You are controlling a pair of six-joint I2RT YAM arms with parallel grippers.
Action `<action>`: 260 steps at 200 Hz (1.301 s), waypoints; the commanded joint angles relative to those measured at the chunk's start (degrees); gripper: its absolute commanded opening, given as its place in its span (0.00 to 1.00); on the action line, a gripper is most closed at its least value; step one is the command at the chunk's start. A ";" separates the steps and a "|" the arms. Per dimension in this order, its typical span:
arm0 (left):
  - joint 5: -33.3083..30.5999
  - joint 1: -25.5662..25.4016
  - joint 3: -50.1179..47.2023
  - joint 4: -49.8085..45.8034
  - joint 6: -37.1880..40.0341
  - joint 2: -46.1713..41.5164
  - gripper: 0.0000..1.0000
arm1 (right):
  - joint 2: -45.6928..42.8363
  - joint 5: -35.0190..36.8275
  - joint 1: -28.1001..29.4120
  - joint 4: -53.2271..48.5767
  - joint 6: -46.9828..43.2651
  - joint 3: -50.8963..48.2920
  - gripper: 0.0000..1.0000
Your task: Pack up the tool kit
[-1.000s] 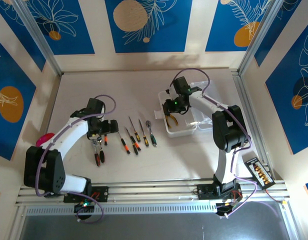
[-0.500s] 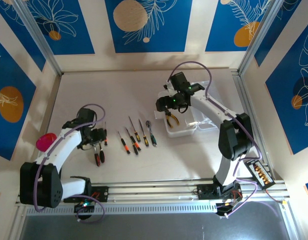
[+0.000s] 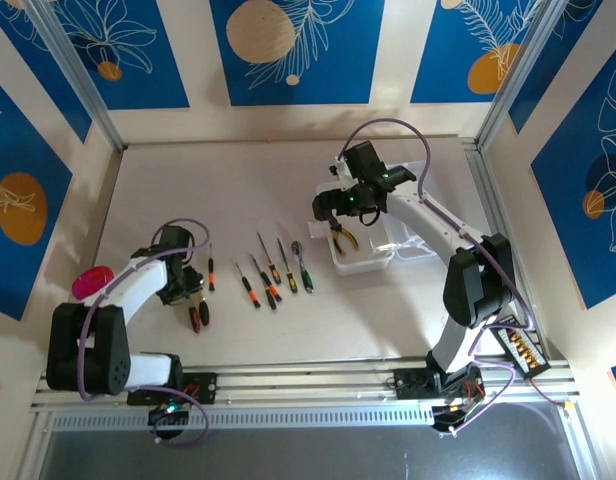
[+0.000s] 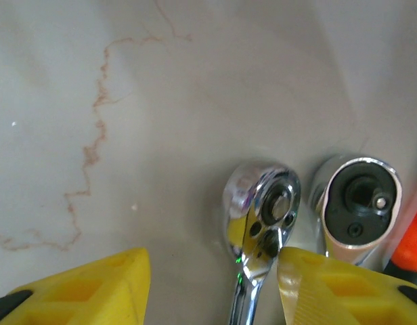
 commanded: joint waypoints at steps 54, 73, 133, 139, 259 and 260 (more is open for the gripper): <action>5.27 0.90 0.41 6.05 1.02 6.86 0.34 | -1.18 -0.16 0.66 -1.73 0.26 -0.60 0.92; 5.80 0.98 0.50 6.87 1.03 7.94 0.23 | -1.43 -0.07 0.63 -1.91 0.21 -0.87 0.92; 7.47 0.98 0.52 7.81 1.70 9.29 0.00 | -2.40 -0.25 0.43 -1.62 0.38 -2.12 0.92; 7.56 0.96 0.58 7.70 1.69 9.11 0.00 | -2.39 -0.25 0.44 -1.60 0.39 -2.23 0.92; 4.05 0.91 4.08 -0.25 4.85 -2.20 0.00 | -2.58 -2.25 0.46 -1.25 0.34 -1.70 0.92; 4.00 0.91 4.13 -0.30 4.85 -2.33 0.00 | -2.58 -2.31 0.45 -1.23 0.36 -1.70 0.92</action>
